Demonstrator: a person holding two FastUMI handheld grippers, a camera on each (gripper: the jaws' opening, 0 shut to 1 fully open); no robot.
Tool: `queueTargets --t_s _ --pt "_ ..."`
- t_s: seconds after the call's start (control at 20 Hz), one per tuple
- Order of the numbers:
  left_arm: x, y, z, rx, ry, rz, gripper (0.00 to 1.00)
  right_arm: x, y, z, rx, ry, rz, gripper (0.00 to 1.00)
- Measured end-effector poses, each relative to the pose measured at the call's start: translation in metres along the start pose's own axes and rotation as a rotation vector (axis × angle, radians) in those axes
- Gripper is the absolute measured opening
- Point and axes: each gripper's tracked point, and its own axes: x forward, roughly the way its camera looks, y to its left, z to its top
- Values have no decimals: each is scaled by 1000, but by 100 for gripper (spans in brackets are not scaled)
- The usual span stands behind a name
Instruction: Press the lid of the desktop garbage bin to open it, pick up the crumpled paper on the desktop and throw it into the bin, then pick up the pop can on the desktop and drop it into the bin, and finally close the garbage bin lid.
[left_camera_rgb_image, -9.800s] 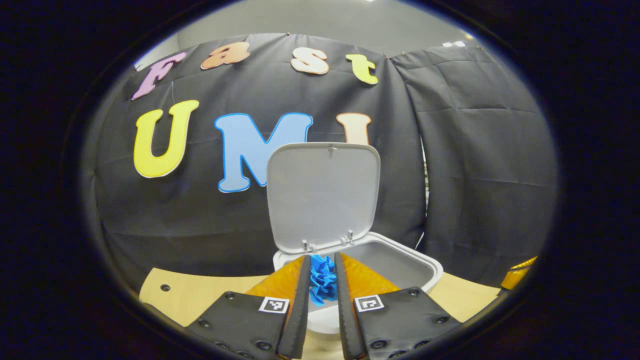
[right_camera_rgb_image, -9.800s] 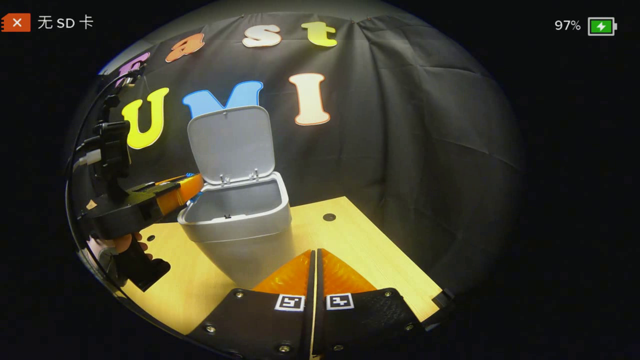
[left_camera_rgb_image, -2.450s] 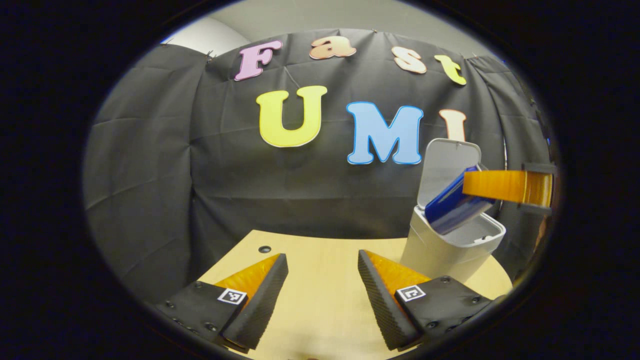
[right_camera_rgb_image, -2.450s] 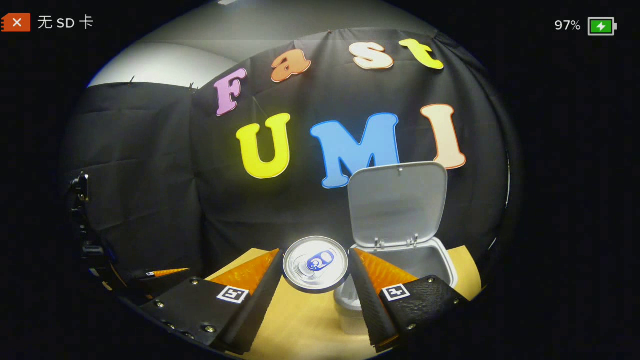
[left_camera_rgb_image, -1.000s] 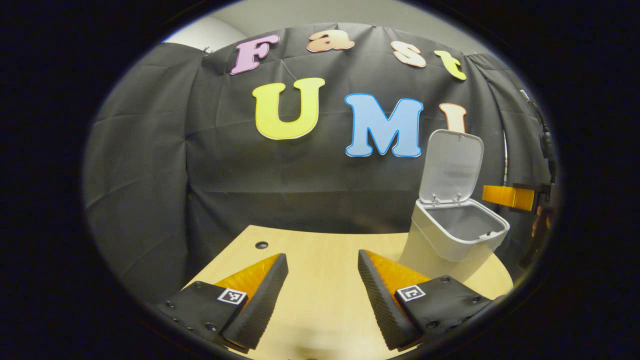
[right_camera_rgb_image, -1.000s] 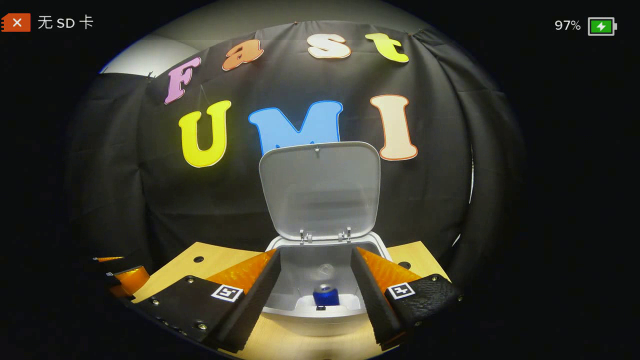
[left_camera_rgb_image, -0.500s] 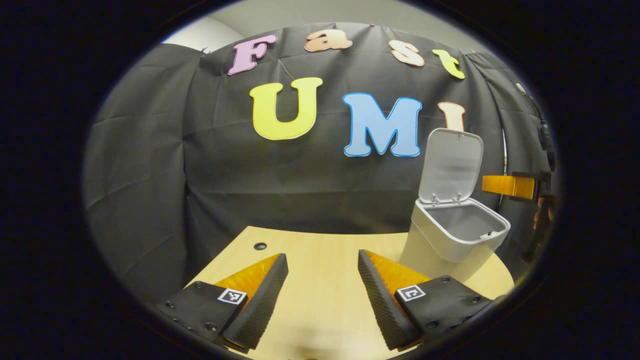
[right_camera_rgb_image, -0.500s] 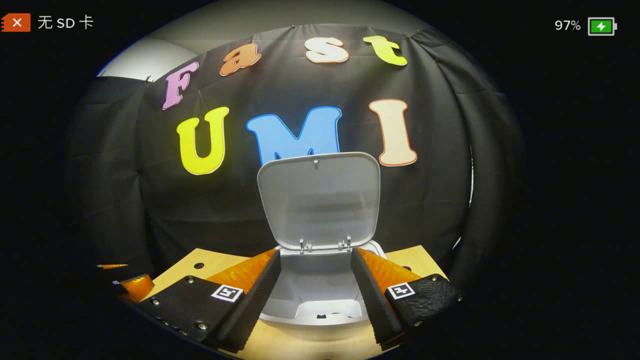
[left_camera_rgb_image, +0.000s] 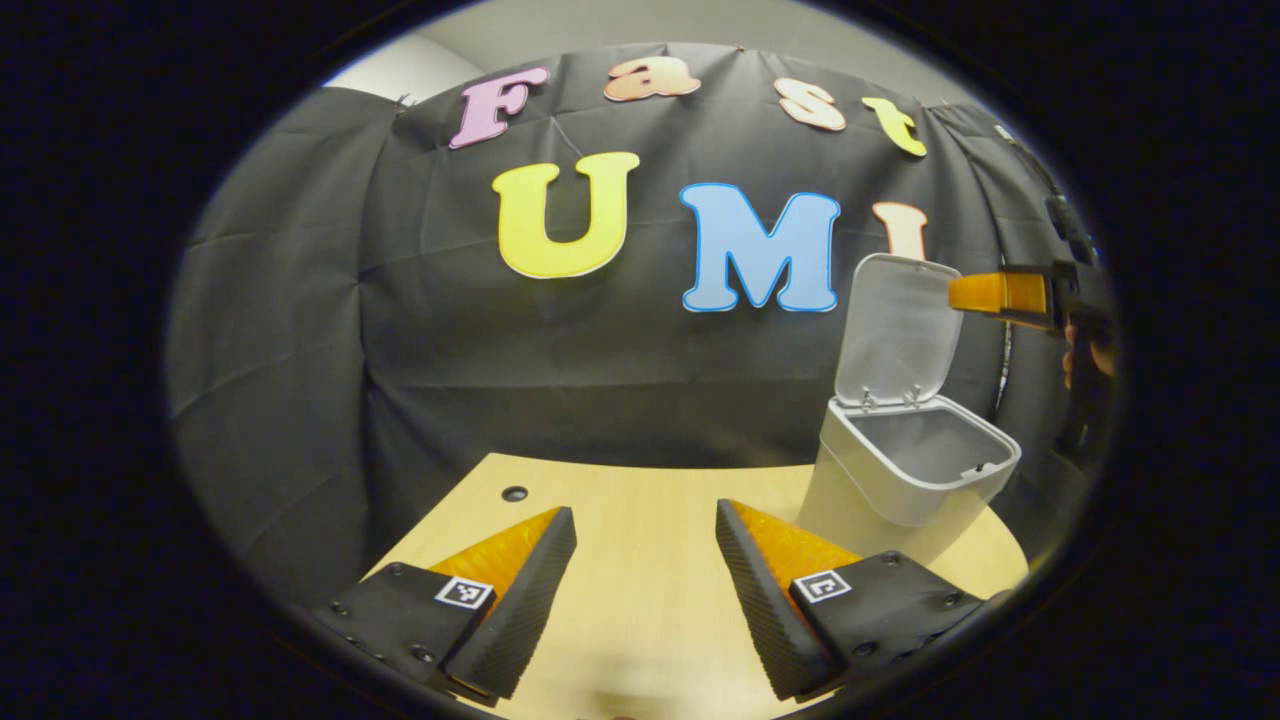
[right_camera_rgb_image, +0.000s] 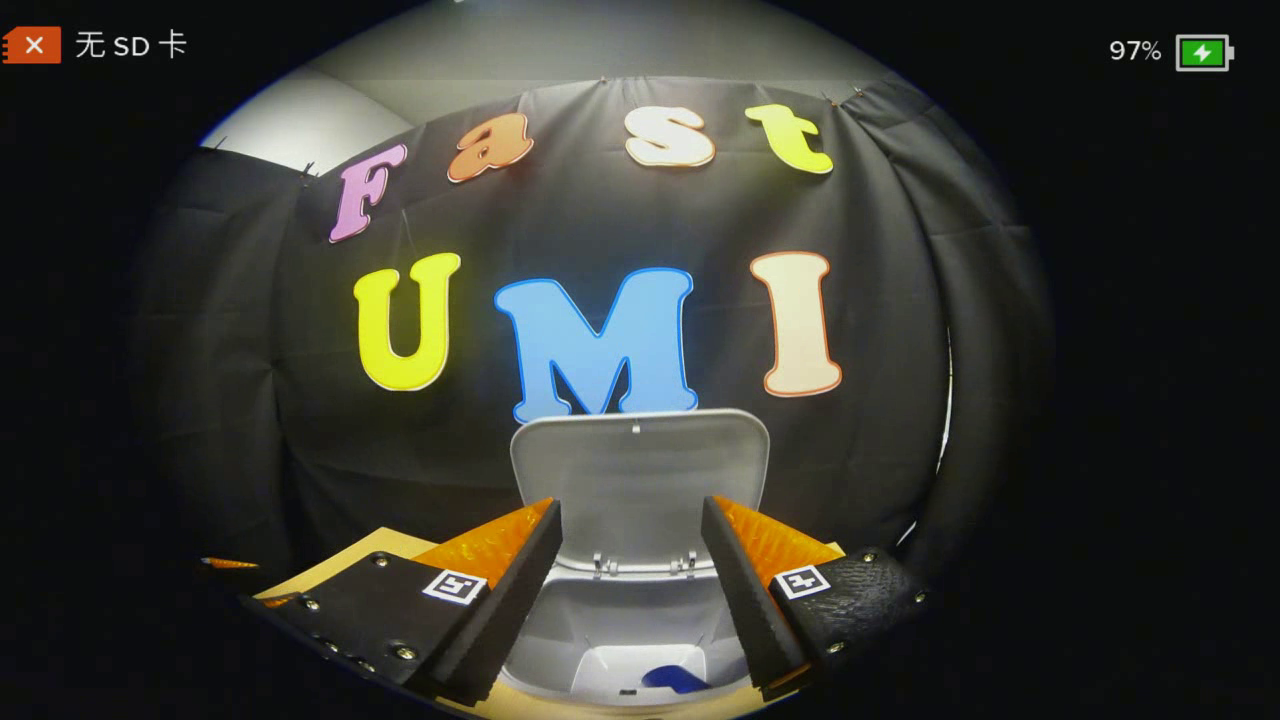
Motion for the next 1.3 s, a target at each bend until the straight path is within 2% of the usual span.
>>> queueTargets --t_s 0.25,0.45,0.7,1.0,1.3 --pt "5 5 -2 -7 9 9 94 20 4 29 -22 -56 7 89" --pt "7 12 -3 -12 17 23 96 32 8 40 -15 -79 13 89" --pt "10 22 -6 -20 24 44 94 49 8 53 -29 -114 -3 89" --pt "10 31 -9 -31 31 65 96 72 -6 47 -52 -99 -64 89" --pt "11 33 -9 -37 30 71 94 63 -6 42 -47 -80 -51 90"
